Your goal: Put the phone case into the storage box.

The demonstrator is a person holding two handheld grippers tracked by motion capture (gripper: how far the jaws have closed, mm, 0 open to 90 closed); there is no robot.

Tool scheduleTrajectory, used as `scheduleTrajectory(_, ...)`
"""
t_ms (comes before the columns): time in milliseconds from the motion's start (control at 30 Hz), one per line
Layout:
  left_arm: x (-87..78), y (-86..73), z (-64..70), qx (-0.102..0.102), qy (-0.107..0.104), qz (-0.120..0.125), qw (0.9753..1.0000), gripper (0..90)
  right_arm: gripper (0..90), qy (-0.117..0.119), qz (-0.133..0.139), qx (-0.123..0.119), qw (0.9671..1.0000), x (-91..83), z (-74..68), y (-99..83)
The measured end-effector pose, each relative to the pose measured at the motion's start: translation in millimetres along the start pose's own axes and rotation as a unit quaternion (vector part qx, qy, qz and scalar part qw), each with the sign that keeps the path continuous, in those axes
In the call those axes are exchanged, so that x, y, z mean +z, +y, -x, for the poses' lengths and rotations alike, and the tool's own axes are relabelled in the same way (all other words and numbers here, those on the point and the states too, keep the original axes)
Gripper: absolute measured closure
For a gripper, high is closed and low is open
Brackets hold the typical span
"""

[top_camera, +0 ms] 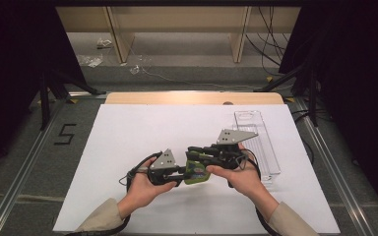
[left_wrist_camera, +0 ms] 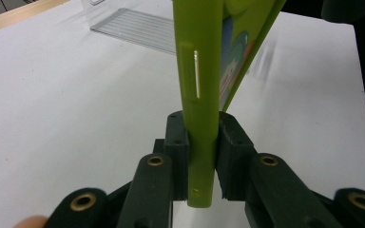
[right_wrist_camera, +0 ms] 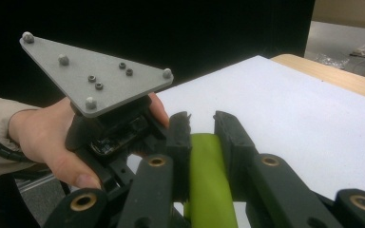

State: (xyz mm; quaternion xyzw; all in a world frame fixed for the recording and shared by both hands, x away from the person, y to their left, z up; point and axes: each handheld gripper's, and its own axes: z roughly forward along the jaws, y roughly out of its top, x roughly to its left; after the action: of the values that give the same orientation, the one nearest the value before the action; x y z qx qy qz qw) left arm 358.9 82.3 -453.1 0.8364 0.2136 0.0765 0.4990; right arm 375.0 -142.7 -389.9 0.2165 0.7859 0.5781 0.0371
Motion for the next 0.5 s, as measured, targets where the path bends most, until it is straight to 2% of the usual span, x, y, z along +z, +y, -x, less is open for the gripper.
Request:
scheduleTrajectory(333, -1.0, 0.5, -0.8, -0.001, -0.005, 0.000, 1.0000, 77.3, 77.1, 0.004, 0.003, -0.003, 1.0000, -0.3, -0.1, 0.3)
scheduleTrajectory(500, -2.6, 1.3, -2.0, -0.001, -0.008, 0.003, 1.0000, 77.7, 72.6, 0.000, 0.006, -0.017, 0.9998, -1.1, -0.5, 1.4)
